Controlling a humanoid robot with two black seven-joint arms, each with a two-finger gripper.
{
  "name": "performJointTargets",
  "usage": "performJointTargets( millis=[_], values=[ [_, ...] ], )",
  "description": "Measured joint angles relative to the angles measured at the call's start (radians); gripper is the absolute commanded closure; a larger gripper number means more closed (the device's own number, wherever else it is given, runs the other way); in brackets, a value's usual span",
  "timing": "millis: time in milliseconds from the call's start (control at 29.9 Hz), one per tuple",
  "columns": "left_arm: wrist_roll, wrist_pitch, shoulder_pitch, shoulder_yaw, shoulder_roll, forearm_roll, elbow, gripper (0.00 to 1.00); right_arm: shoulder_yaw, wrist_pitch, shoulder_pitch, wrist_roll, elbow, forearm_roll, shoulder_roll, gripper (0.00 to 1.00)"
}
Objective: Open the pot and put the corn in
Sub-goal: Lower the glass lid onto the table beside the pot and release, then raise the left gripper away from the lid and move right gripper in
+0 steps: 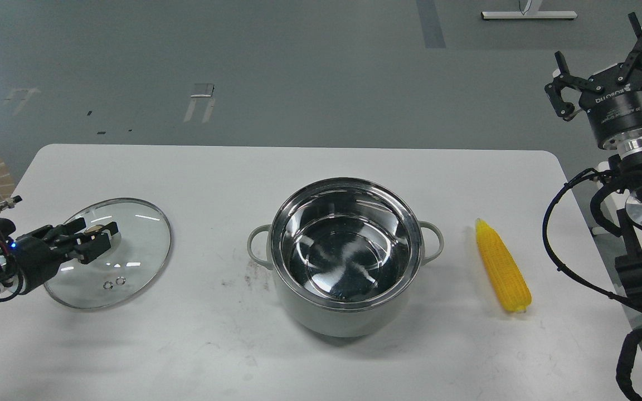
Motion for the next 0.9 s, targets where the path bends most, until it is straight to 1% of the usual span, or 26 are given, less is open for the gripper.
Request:
performJointTargets(
  millis=[167, 267, 334, 401, 501, 535, 635, 702, 735, 802, 869, 903],
  values=[
    [0.0, -0.001, -0.019, -0.011, 0.004, -0.046, -0.002, 0.13, 0.0, 0.0, -0.033, 0.0, 0.027, 0.0, -0.006, 0.0],
    [0.0, -0.001, -0.074, -0.036, 0.006, -0.108, -0.001, 0.12, 0.0, 0.0, -0.052, -0.003, 0.068, -0.004, -0.024, 0.0],
    [0.0, -0.006, -0.13, -0.043, 0.006, -0.172, 0.0, 0.12, -0.004, 0.0, -0.059, -0.007, 0.103, -0.01, -0.051, 0.0],
    [0.0, -0.018, -0.215, -0.048, 0.006, -0.271, 0.004, 0.12, -0.025, 0.0, -0.07, -0.01, 0.145, -0.025, -0.098, 0.0],
    [0.0, -0.064, -0.332, -0.051, 0.001, -0.44, 0.021, 0.12, -0.08, 0.0, -0.079, -0.011, 0.179, -0.054, -0.181, 0.0],
    [0.0, -0.092, -0.369, -0.053, -0.004, -0.506, 0.028, 0.12, -0.103, 0.0, -0.079, -0.011, 0.187, -0.06, -0.212, 0.0],
    [0.0, -0.216, -0.48, -0.066, -0.038, -0.77, 0.058, 0.11, -0.18, 0.0, -0.073, -0.011, 0.211, -0.069, -0.329, 0.0],
    [0.0, -0.304, -0.527, -0.08, -0.071, -0.967, 0.091, 0.07, -0.243, 0.0, -0.054, -0.011, 0.222, -0.07, -0.418, 0.0],
    [0.0, -0.344, -0.539, -0.088, -0.084, -1.053, 0.108, 0.06, -0.279, 0.0, -0.035, -0.011, 0.227, -0.072, -0.454, 0.0],
    [0.0, -0.449, -0.554, -0.111, -0.112, -1.252, 0.153, 0.05, -0.398, 0.0, 0.046, -0.011, 0.244, -0.093, -0.532, 0.0],
    [0.0, -0.544, -0.559, -0.139, -0.142, -1.388, 0.182, 0.04, -0.53, 0.0, 0.131, -0.011, 0.269, -0.137, -0.588, 0.0],
    [0.0, -0.579, -0.561, -0.152, -0.156, -1.429, 0.189, 0.03, -0.582, 0.0, 0.164, -0.011, 0.282, -0.161, -0.606, 0.0]
  ],
)
